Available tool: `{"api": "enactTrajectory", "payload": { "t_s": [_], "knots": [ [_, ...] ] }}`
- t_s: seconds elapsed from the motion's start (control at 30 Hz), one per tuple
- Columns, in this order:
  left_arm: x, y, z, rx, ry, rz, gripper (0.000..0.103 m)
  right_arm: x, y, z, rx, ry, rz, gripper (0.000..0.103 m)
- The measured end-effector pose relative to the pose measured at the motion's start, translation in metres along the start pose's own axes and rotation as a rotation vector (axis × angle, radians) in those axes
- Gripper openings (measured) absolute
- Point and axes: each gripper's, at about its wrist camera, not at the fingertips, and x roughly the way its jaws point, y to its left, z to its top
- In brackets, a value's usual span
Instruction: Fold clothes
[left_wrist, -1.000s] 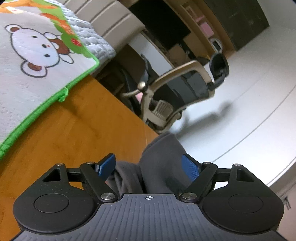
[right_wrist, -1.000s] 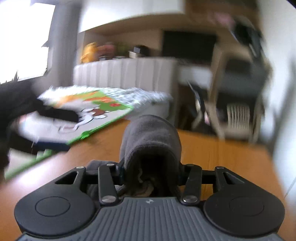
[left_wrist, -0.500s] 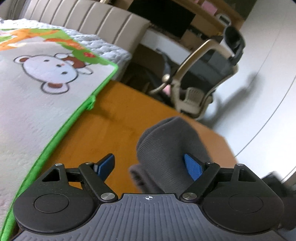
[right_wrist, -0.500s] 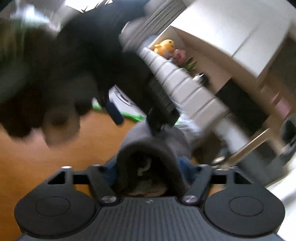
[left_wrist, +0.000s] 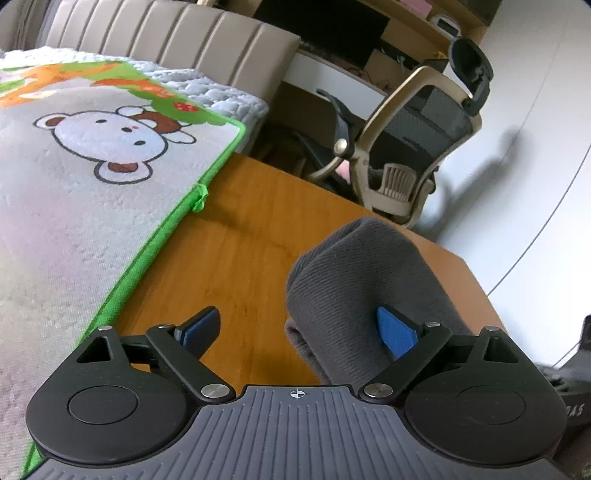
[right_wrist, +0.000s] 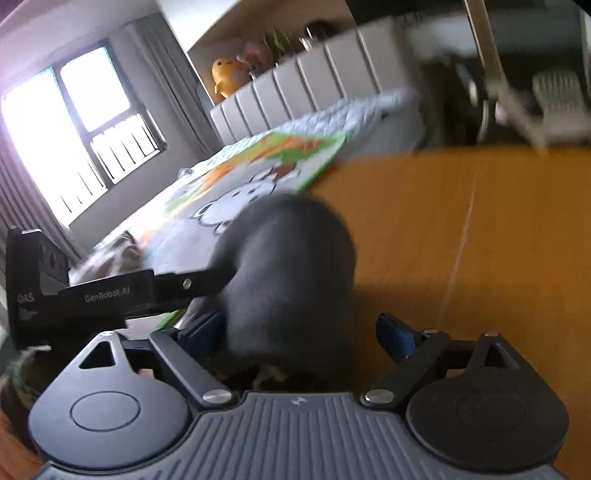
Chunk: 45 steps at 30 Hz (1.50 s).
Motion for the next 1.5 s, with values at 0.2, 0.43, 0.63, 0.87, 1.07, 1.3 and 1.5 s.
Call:
{"api": "enactTrajectory", "payload": {
  "t_s": [0.2,0.43,0.63,0.87,1.07,1.3,1.5],
  "knots": [
    [0.019,-0.015,0.009,0.084,0.001,-0.007,0.097,-0.016,0.015,-0.019,-0.066,-0.077,-0.085,0.06],
    [0.056,-0.052,0.031,0.246,-0.05,0.046,0.097,-0.006,0.024,-0.027,-0.034,-0.194,-0.289,0.061],
    [0.031,-0.052,0.031,0.172,-0.087,-0.017,0.095,0.013,0.024,-0.016,-0.063,-0.231,-0.379,0.062],
    [0.044,-0.053,0.012,0.23,-0.067,0.027,0.096,-0.004,0.024,-0.019,-0.115,-0.213,-0.372,0.095],
    [0.05,-0.046,0.006,0.214,-0.094,0.014,0.099,-0.045,0.005,-0.014,-0.138,-0.252,-0.397,0.103],
    [0.052,-0.041,0.008,0.203,-0.091,0.005,0.102,-0.042,-0.016,0.033,-0.07,-0.32,-0.415,0.103],
    [0.053,-0.041,0.008,0.214,-0.094,0.009,0.103,0.022,-0.032,0.086,0.011,-0.223,-0.465,0.103]
  ]
}}
